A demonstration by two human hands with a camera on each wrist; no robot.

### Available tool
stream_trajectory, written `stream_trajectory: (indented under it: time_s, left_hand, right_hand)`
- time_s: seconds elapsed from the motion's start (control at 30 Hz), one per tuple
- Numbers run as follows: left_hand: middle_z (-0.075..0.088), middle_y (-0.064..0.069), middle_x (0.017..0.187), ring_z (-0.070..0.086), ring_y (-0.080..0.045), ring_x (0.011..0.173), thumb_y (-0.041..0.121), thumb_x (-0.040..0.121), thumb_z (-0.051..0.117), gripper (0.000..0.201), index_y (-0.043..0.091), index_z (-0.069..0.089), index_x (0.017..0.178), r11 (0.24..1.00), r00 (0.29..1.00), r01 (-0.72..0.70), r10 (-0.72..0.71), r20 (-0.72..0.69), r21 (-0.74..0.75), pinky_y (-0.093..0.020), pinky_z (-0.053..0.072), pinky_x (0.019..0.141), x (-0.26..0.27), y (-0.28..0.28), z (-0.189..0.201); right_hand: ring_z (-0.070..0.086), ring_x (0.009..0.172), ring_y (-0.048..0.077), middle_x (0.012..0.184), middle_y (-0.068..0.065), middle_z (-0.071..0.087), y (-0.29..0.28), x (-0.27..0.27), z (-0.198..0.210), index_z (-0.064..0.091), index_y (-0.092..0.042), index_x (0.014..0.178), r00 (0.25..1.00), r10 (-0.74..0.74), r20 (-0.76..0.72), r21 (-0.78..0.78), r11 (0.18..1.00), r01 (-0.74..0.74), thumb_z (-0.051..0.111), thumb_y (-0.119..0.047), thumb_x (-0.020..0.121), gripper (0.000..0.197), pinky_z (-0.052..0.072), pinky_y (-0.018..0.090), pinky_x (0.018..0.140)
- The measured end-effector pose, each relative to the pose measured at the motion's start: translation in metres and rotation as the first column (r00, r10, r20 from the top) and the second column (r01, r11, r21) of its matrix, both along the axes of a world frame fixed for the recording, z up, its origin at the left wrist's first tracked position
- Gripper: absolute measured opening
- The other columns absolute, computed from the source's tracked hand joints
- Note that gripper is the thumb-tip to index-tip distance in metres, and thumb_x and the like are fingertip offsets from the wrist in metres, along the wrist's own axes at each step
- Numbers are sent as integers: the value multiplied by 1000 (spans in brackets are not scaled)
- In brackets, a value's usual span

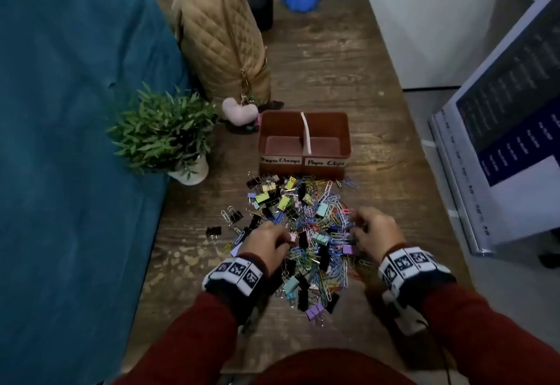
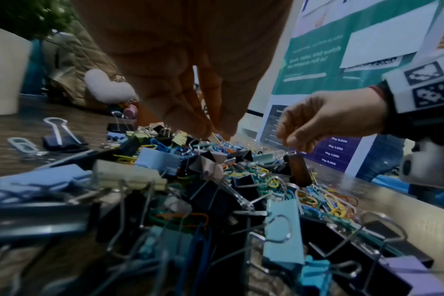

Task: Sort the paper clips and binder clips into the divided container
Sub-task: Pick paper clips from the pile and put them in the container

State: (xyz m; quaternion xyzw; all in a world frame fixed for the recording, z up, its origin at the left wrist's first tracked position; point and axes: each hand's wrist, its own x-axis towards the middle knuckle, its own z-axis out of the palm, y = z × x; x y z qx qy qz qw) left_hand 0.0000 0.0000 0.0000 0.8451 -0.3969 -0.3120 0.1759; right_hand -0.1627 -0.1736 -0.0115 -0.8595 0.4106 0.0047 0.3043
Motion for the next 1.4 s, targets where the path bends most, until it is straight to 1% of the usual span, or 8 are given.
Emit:
stream_trajectory:
  time_s: [0.13,0.33,0.47,0.73,1.03,1.13,1.27,1.4]
  left_hand:
    - [51,10,103,55,-11,97,26,91,56,10,25,59,101,996,994,86,-86,74,0,-29,51,89,0,-23,-5]
    - [42,2,130,39,-19,121,43,83,63,49,30,46,127,970,960,181,-210,185,161,-40,45,96,2,-58,-13]
    - [48,1,120,43,-20,115,44,86,59,34,25,56,115,968,952,168,-208,225,185,-40,47,92,14,-56,-16]
    - [52,2,104,50,-20,106,27,89,56,16,22,65,101,980,953,77,-126,274,183,-40,53,85,32,-41,-11]
    - [56,1,116,58,-20,102,16,91,56,30,26,59,119,989,982,151,-149,117,-5,-36,50,93,9,-84,-18]
    - [51,1,118,57,-20,101,19,92,55,35,29,54,126,979,966,204,-200,161,-6,-33,53,84,9,-95,-24]
    - [42,-3,134,53,-24,111,11,89,57,49,30,48,134,910,875,410,-410,258,57,-37,53,85,9,-111,-29]
    - [40,-2,135,60,-26,102,10,87,60,46,29,52,128,859,830,485,-511,222,162,-36,53,81,14,-126,-24]
  right_hand:
    - [60,98,23,109,4,64,-21,9,-4,61,-20,105,990,-134,-42,-20,991,134,70,-11,78,30,47,31,87]
    - [39,125,28,135,8,41,-29,32,-17,35,-29,137,955,124,-270,54,992,-113,80,-39,67,83,38,41,103]
    - [34,128,29,140,8,34,-25,43,-18,35,-28,139,934,198,-298,42,980,-195,79,-34,69,83,37,42,106]
    - [56,109,32,124,12,50,-22,49,-17,57,-18,120,926,257,-277,-26,961,-275,59,8,77,50,48,38,91]
    - [54,81,13,86,-1,61,-40,30,-10,69,-14,98,993,13,-114,192,981,9,77,-6,72,28,36,16,68]
    - [58,62,12,74,-4,63,-44,24,-4,67,-19,89,989,-134,-69,336,930,149,77,-4,71,25,43,13,51]
    - [60,62,20,72,3,63,-51,22,5,62,-18,74,968,-252,13,504,837,211,73,5,73,25,55,29,58]
    - [56,45,14,65,9,61,-56,20,12,59,-13,71,919,-392,46,680,686,258,65,12,76,27,49,22,44]
